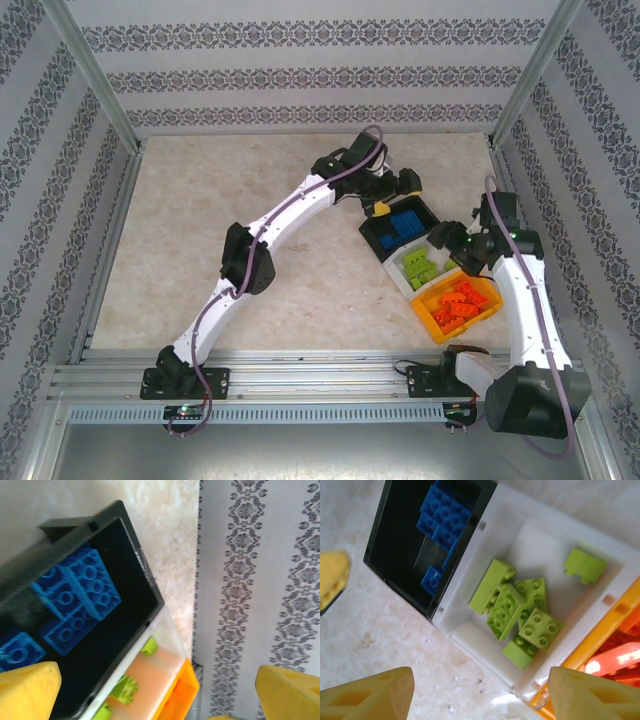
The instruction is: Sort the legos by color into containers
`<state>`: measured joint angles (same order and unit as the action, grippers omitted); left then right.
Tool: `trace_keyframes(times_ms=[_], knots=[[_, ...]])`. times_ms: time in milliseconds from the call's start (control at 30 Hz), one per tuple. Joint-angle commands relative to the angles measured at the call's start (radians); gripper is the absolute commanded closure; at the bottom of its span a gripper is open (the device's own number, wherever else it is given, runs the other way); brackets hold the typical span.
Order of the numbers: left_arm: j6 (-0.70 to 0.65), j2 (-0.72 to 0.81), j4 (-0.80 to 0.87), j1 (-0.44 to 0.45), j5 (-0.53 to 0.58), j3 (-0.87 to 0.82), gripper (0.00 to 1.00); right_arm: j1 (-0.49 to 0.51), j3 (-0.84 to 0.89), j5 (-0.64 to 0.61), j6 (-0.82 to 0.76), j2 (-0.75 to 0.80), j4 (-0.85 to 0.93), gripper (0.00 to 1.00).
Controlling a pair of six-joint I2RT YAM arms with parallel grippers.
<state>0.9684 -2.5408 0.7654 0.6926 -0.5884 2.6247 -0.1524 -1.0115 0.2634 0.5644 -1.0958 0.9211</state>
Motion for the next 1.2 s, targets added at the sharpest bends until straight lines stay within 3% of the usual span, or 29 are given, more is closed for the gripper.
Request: trace_keyframes(times_ms=[0,200,300,600,767,900,1167], knots=[[-0.194,0.104,0.187,-0.043,0.092,0.028,0.00,-0.059,-0.084,-0.190,-0.050,-0.051,0.079,0.27],[-0.350,0.210,0.348,-0.110,0.209,-0.028,0.00,-0.151,-0.114,-0.599,-0.048,-0.105,0.226,0.19],[-0.369,0.282,0.335,-0.144,0.223,-0.134,0.00,-0.196,-0.053,-0.662,-0.025,-0.082,0.225,0.16],[-0.365,0.436,0.269,-0.233,0.187,-0.392,0.00,-0.425,0.182,-0.335,0.085,-0.095,0.024,0.09],[-0.367,0.498,0.253,-0.265,0.187,-0.491,0.00,-0.459,0.308,-0.224,0.171,-0.108,-0.143,0.04],[-0.363,0.560,0.224,-0.292,0.193,-0.592,0.00,-0.393,0.358,-0.124,0.258,-0.172,-0.262,0.03],[-0.312,0.703,0.113,-0.379,0.183,-0.844,0.00,-0.070,0.271,-0.051,0.444,-0.359,-0.508,0.03]])
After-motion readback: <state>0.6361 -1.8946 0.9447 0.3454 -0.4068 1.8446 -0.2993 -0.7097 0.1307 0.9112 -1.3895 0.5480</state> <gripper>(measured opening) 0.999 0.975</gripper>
